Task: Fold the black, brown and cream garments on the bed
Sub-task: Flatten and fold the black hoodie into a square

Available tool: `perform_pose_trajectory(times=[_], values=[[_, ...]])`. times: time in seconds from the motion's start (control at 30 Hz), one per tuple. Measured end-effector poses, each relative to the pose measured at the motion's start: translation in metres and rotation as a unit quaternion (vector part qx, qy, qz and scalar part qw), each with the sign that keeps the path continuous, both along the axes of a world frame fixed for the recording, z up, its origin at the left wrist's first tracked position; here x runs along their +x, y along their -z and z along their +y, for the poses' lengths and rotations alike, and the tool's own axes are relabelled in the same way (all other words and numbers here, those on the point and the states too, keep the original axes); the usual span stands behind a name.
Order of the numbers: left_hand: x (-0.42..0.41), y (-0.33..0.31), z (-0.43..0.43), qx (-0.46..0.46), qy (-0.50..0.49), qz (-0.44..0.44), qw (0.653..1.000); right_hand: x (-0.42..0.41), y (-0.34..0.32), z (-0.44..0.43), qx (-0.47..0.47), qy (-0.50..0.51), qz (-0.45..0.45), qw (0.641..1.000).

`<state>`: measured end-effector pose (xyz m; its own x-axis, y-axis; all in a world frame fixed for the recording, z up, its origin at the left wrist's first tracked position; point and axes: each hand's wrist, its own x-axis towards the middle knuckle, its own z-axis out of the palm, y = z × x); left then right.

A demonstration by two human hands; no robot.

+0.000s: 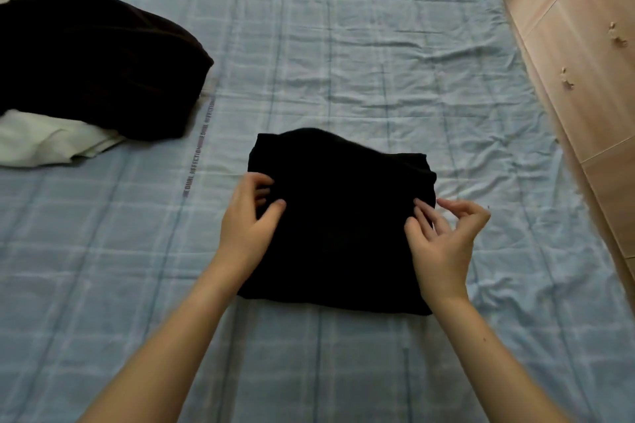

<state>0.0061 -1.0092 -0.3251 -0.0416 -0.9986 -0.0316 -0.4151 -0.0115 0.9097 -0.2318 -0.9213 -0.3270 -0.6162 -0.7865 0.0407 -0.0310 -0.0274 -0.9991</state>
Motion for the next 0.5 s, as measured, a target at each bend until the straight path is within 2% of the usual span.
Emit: perform_pose_trajectory(times=[0.03, 0.07, 0.1, 0.17, 0.2, 0.23, 0.33, 0.4, 0.5], values=[[-0.002, 0.003, -0.003, -0.017, 0.044, -0.091, 0.995, 0.0, -0.002, -0.006, 0.008, -0.001, 0.016, 1.0], [-0.004, 0.005, -0.005, -0.024, 0.076, -0.173, 0.982, -0.001, -0.003, -0.012, 0.028, -0.016, 0.083, 0.996], [-0.005, 0.008, -0.007, -0.029, 0.092, -0.252, 0.963, -0.002, 0.0, -0.019, 0.074, -0.05, 0.199, 0.976], [-0.008, 0.016, -0.011, -0.028, 0.107, -0.372, 0.922, -0.005, 0.009, -0.029, 0.219, -0.147, 0.406, 0.875], [-0.009, 0.02, -0.013, -0.009, 0.114, -0.393, 0.913, -0.005, 0.013, -0.034, 0.288, -0.177, 0.434, 0.835], [-0.011, 0.023, -0.016, 0.022, 0.126, -0.389, 0.912, -0.005, 0.015, -0.038, 0.339, -0.194, 0.417, 0.821], [-0.01, 0.022, -0.025, 0.082, 0.127, -0.284, 0.947, -0.009, 0.015, -0.043, 0.353, -0.182, 0.344, 0.851], [-0.001, 0.019, -0.026, 0.055, 0.08, -0.186, 0.978, -0.012, 0.011, -0.038, 0.342, -0.133, 0.306, 0.878], [0.011, 0.018, -0.013, 0.011, 0.05, -0.148, 0.988, -0.012, 0.009, -0.023, 0.325, -0.134, 0.306, 0.885]])
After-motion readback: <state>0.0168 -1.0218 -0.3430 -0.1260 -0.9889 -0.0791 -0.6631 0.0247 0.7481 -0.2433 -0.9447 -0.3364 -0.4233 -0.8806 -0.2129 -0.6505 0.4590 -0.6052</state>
